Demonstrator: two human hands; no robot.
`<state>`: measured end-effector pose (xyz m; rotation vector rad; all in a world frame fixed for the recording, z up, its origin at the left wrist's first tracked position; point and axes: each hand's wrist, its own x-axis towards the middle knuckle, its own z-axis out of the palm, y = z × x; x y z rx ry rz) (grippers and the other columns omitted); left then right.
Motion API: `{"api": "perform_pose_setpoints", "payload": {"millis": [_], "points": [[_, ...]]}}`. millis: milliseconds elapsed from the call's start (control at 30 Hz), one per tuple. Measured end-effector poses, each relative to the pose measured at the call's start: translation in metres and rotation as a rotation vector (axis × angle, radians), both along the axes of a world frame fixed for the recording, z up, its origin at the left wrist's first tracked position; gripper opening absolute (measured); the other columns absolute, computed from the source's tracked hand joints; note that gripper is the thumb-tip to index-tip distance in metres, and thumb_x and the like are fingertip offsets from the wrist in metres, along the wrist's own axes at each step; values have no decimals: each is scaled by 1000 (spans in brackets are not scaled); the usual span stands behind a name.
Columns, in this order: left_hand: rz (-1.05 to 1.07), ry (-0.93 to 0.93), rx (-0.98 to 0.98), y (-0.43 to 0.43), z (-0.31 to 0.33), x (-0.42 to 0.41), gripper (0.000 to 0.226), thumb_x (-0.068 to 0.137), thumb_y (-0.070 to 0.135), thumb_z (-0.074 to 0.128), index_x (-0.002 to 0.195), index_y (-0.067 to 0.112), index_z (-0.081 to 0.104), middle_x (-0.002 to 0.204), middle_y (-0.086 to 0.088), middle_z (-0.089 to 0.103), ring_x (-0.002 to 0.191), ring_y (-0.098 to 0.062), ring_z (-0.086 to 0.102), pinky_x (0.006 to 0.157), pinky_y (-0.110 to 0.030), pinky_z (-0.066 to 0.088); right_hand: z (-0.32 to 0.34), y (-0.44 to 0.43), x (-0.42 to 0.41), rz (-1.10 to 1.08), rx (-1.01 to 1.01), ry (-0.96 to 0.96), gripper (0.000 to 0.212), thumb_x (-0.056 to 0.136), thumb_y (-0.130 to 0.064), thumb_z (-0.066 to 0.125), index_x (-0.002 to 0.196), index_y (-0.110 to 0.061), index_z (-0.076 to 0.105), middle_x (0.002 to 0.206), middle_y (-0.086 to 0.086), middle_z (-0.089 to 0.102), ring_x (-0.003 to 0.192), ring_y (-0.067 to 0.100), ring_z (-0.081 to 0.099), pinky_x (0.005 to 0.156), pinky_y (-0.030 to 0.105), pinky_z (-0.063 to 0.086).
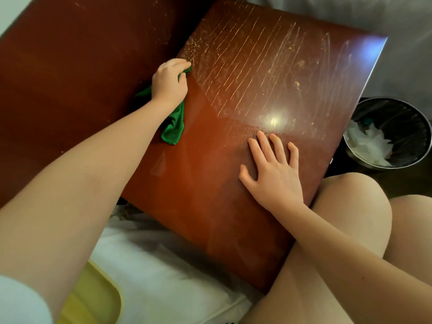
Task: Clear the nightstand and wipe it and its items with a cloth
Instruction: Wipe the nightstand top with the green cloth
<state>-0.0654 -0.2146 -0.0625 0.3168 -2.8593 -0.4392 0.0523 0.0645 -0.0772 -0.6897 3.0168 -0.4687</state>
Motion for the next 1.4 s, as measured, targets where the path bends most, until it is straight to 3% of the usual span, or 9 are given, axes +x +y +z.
{"api": "perform_pose_setpoints", "payload": {"millis": [533, 700, 867, 1133, 1400], "points": [[-392, 37, 44, 60, -2, 93, 35, 83, 1, 53, 115, 7, 67, 118, -9, 66, 112, -25, 59, 98, -31, 43, -1, 0, 0, 2, -14, -10, 59, 88, -46, 33, 135, -15, 47, 146, 6, 42, 135, 30, 34, 110, 50, 14], [-567, 15, 98, 81, -10, 135, 34, 84, 2, 53, 115, 9, 67, 117, -6, 66, 113, -19, 56, 103, -24, 37, -1, 1, 0, 2, -18, -15, 59, 88, -46, 33, 136, -15, 47, 146, 6, 41, 136, 30, 34, 110, 50, 15], [-718, -38, 110, 64, -5, 120, 34, 87, 7, 48, 115, 7, 67, 119, -7, 64, 115, -17, 53, 106, -22, 36, -1, 1, -1, 0, -23, -19, 59, 87, -46, 32, 136, -16, 46, 147, 5, 40, 136, 29, 33, 111, 50, 14], [-241, -22, 60, 26, -1, 48, 35, 90, 6, 46, 120, 8, 64, 124, -9, 62, 118, -23, 54, 102, -23, 35, -1, 1, 0, 5, -24, -14, 58, 87, -46, 32, 135, -16, 47, 146, 5, 41, 135, 29, 33, 111, 50, 13], [77, 22, 83, 17, 1, 3, 36, 94, 9, 43, 125, 15, 60, 130, 0, 56, 121, -16, 50, 101, -23, 37, 0, 1, 0, 3, -15, -13, 58, 88, -47, 32, 135, -16, 46, 147, 5, 41, 136, 29, 33, 111, 48, 11]]}}
